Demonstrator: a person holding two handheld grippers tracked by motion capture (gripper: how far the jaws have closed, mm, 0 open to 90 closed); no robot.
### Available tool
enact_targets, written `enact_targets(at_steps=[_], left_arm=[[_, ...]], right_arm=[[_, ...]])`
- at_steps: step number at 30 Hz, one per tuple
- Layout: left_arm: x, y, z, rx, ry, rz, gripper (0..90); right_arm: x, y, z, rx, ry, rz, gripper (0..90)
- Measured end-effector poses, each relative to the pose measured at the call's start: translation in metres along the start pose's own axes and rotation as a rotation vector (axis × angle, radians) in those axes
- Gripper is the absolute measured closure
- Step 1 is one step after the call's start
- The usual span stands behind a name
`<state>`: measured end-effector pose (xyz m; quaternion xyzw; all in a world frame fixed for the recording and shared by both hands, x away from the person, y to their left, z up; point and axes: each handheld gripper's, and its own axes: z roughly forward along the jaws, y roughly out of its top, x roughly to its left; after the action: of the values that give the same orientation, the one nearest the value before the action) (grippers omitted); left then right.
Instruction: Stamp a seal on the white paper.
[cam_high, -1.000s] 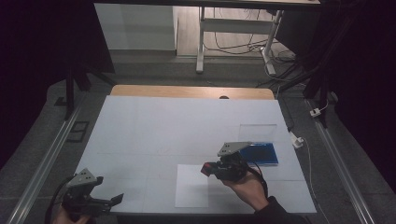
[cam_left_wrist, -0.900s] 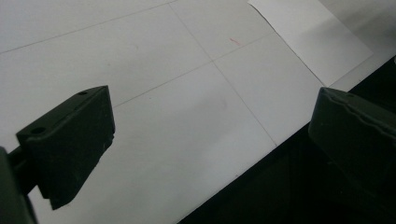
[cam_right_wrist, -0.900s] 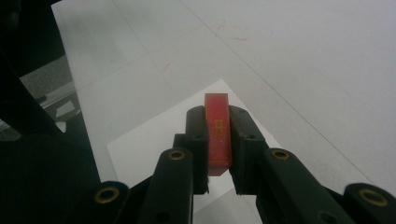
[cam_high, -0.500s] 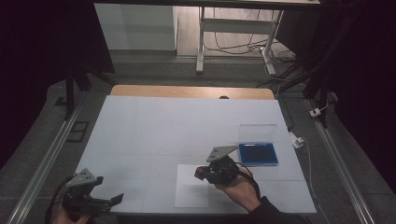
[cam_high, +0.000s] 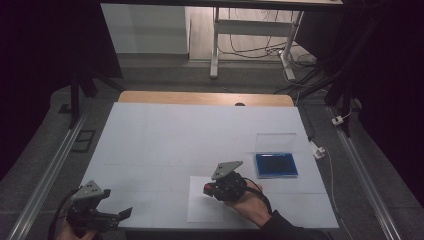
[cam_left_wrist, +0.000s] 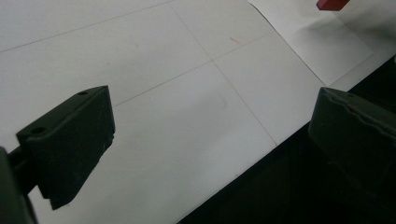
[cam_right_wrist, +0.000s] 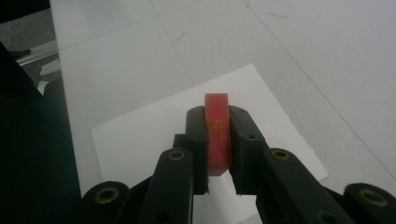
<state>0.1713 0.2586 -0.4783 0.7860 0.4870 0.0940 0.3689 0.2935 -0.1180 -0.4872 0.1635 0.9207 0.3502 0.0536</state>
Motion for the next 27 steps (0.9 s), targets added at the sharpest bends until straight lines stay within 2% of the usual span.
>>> enact_targets(at_steps=[18,19,22,23,27], left_arm=[[0.0,0.0,0.0,-0.001,-0.002,0.001,0.8],[0.0,0.0,0.0,-0.001,-0.002,0.001,0.8],[0.0,0.0,0.0,0.0,-0.002,0.0,0.8],[0.0,0.0,0.0,0.001,-0.003,0.0,0.8],[0.0,0.0,0.0,0.001,-0.004,-0.003,0.8]], right_arm=[[0.001,-0.002,0.02,0.043,0.002,-0.006,79.9],[0.0,-0.003,0.022,0.051,0.002,-0.018,79.9],[0.0,-0.004,0.022,0.05,0.002,-0.01,80.1],[0.001,-0.005,0.022,0.045,0.003,0.008,80.2],[0.002,-0.005,0.023,0.047,-0.005,0.004,80.5]])
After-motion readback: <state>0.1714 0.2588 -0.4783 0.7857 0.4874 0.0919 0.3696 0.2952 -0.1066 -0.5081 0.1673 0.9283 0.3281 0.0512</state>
